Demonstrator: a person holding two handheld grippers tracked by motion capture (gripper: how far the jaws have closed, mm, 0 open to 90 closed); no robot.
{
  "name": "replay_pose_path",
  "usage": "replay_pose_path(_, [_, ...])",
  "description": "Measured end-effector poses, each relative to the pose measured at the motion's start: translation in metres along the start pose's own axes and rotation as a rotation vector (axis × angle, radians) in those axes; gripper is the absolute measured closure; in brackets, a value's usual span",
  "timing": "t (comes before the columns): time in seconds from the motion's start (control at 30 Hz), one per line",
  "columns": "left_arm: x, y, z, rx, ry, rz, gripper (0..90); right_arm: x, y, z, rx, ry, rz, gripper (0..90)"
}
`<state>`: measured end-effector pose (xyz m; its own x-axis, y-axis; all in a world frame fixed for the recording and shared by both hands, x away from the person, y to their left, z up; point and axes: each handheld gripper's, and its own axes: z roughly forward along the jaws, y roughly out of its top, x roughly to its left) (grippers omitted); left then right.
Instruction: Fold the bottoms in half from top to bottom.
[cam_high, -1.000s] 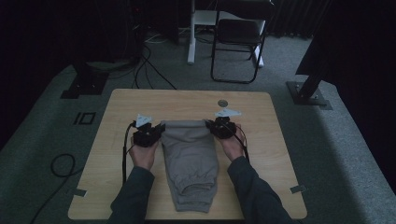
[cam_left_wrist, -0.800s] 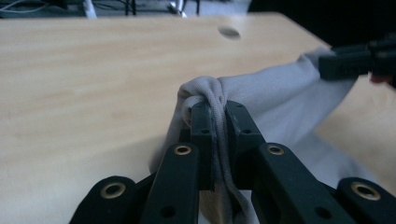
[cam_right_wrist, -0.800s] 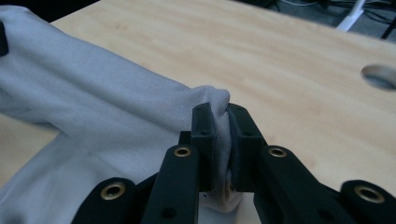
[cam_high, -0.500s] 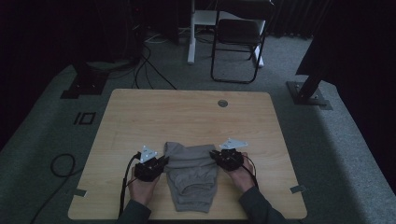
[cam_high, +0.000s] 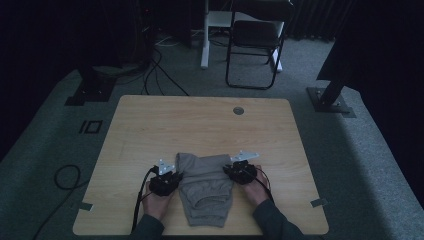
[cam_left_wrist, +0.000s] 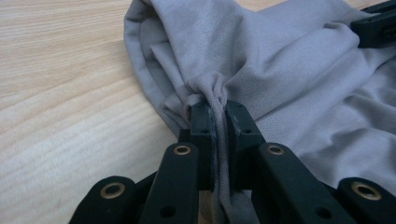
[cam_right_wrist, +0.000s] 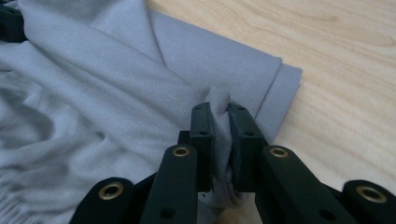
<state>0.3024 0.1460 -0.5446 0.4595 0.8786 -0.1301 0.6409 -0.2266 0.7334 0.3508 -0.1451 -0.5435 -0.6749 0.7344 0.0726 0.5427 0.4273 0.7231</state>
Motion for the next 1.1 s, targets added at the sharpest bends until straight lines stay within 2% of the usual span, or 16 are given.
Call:
replay_pose_path(0.07, [0.001, 0.002, 0.002, 0.004, 0.006, 0.002, 83.5, -0.002, 0.004, 0.005, -0.002, -0.013, -0.006, 82.0])
replay_pose_path(0.1, [0.003, 0.008, 0.006, 0.008, 0.044, 0.021, 83.6, -0.003, 0.007, 0.008, -0.003, -0.016, -0.005, 82.0])
replay_pose_path(0.13, [0.004, 0.011, 0.008, 0.011, 0.058, 0.028, 83.6, -0.004, 0.009, 0.010, -0.003, -0.016, -0.005, 82.1])
replay_pose_path(0.2, [0.008, 0.016, 0.013, 0.009, 0.073, 0.016, 83.6, -0.006, 0.016, 0.016, -0.001, -0.023, -0.006, 82.1])
replay_pose_path(0.37, [0.018, 0.025, 0.021, 0.009, 0.105, 0.016, 83.6, -0.013, 0.032, 0.032, 0.006, -0.039, -0.006, 82.1])
replay_pose_path(0.47, [0.026, 0.034, 0.028, 0.011, 0.144, 0.020, 83.6, -0.017, 0.043, 0.043, 0.006, -0.051, -0.017, 82.0])
replay_pose_path(0.57, [0.033, 0.041, 0.034, 0.015, 0.165, 0.014, 83.6, -0.019, 0.050, 0.049, 0.011, -0.057, -0.017, 82.0])
replay_pose_path(0.7, [0.039, 0.049, 0.041, 0.015, 0.183, 0.003, 83.6, -0.026, 0.065, 0.063, 0.018, -0.074, -0.011, 82.0])
replay_pose_path(0.77, [0.039, 0.049, 0.041, 0.015, 0.183, 0.003, 83.6, -0.026, 0.067, 0.064, 0.020, -0.076, -0.010, 82.0])
replay_pose_path(0.87, [0.045, 0.057, 0.047, 0.021, 0.198, -0.014, 83.6, -0.031, 0.074, 0.070, 0.028, -0.082, 0.007, 81.9])
replay_pose_path(0.93, [0.047, 0.060, 0.049, 0.026, 0.198, -0.023, 83.7, -0.031, 0.077, 0.072, 0.036, -0.088, -0.003, 82.0])
replay_pose_path(1.0, [0.049, 0.063, 0.049, 0.027, 0.194, -0.033, 83.6, -0.032, 0.079, 0.072, 0.040, -0.086, -0.008, 82.1])
replay_pose_path(1.1, [0.053, 0.068, 0.043, 0.006, 0.164, -0.068, 83.8, -0.037, 0.083, 0.066, 0.027, -0.066, 0.023, 82.8])
